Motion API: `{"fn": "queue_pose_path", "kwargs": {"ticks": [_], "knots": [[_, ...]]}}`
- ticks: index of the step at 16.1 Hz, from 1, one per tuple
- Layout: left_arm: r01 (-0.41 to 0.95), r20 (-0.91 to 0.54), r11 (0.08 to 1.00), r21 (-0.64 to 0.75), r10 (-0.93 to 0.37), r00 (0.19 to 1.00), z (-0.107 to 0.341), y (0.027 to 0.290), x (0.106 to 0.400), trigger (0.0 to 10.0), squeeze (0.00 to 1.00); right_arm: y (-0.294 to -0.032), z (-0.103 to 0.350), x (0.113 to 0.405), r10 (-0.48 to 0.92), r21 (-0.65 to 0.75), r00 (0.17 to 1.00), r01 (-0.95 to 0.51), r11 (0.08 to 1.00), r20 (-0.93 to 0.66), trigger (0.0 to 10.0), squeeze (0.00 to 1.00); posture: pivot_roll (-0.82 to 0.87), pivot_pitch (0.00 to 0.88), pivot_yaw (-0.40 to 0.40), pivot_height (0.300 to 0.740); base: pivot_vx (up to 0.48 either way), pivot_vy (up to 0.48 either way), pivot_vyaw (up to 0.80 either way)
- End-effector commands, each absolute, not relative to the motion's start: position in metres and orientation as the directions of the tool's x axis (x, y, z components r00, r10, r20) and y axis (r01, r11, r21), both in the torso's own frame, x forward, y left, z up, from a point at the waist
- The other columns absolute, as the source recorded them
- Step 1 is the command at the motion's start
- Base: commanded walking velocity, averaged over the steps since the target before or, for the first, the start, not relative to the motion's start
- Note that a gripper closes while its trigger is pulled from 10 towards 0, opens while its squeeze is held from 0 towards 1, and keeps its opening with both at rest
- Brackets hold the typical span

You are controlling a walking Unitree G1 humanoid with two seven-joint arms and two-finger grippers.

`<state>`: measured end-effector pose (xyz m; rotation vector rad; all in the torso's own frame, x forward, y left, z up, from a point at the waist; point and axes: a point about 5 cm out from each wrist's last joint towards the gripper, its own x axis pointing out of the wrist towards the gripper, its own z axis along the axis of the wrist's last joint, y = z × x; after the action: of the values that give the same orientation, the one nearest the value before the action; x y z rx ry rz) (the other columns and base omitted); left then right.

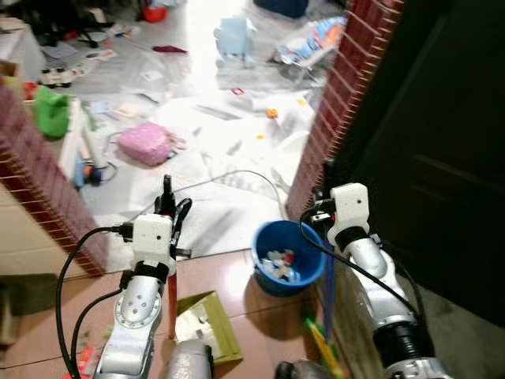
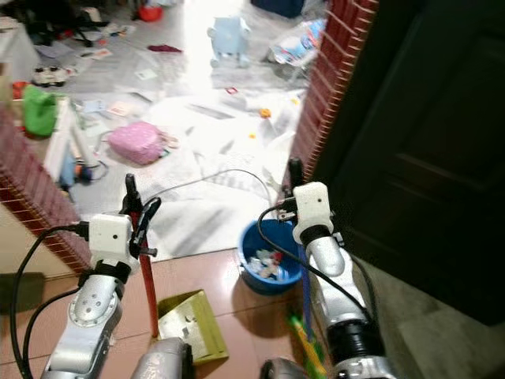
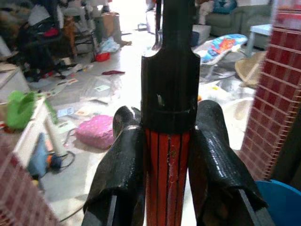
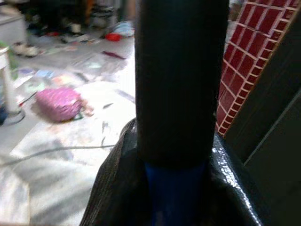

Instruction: Sweep floor

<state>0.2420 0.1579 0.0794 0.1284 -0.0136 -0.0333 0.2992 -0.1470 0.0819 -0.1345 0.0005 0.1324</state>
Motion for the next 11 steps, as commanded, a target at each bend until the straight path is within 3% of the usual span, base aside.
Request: {"fn": "queue_pose_path", "kwargs": {"ticks": [1,3,5,11], "knots": [[0.011,0.068,0.992,0.123,-0.019,0.998,0.094,0.16,0.246,10.0,0.0,-0.155,0.085,0.301,0.065,-0.116,0.998,-0.063,0.991,0.021,10.0,0.0,0.01,0.0,-0.018,0.74,0.0,0.48,0.0],[-0.001,0.065,0.991,0.135,-0.008,0.998,0.093,0.164,0.248,10.0,0.0,-0.162,0.078,0.3,-0.006,-0.081,1.0,0.005,0.997,-0.004,10.0,0.0,0.01,0.0,-0.019,0.74,0.0,0.48,0.0],[-0.031,0.068,0.991,0.128,0.023,0.997,0.095,0.167,0.252,10.0,0.0,-0.158,0.079,0.3,0.024,-0.11,1.0,-0.023,0.994,0.004,10.0,0.0,0.01,0.0,-0.02,0.74,0.0,0.416,0.0],[-0.073,0.102,0.988,0.138,0.059,0.993,0.108,0.158,0.252,10.0,0.0,-0.151,0.097,0.316,0.019,-0.129,0.996,-0.007,0.992,0.092,10.0,0.0,0.03,0.0,0.019,0.74,0.0,0.0,0.0]]}}
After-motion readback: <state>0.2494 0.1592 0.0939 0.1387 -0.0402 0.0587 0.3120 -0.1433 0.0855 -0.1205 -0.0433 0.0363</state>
